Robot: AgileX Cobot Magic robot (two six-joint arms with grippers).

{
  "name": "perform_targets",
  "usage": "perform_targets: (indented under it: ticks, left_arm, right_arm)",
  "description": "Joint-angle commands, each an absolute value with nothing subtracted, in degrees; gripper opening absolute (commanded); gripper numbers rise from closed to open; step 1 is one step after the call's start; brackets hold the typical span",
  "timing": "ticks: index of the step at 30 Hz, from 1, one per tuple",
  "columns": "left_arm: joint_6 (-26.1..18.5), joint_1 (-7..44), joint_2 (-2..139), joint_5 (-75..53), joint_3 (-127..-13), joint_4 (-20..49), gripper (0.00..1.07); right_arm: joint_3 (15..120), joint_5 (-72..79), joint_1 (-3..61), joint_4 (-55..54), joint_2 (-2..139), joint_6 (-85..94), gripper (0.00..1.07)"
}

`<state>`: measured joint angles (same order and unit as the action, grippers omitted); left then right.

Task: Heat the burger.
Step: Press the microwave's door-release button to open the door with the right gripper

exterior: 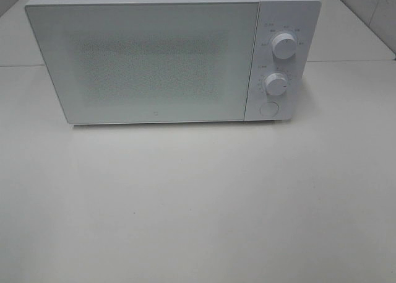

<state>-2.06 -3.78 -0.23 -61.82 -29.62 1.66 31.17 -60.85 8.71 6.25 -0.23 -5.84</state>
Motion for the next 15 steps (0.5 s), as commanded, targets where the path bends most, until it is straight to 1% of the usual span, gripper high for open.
perform_targets:
  ticks: [1,5,15]
  left_arm:
    - [-2.2,-3.9,-1.0,-61.4,-29.5,1.9,1.0]
    - [-2.1,-3.9,-1.0,-61.4,-29.5,1.8,1.0]
    - [-2.1,-3.9,-1.0,-61.4,-29.5,1.8,1.0]
  right_arm:
    - [29.9,-58.6,7.7,6.5,-1.9,-5.5,0.76]
    - [28.2,-54.9,7.6,5.0,-1.9,-5.4,0.76]
    - [28.2,-54.9,7.6,4.9,-1.9,-5.3,0.74]
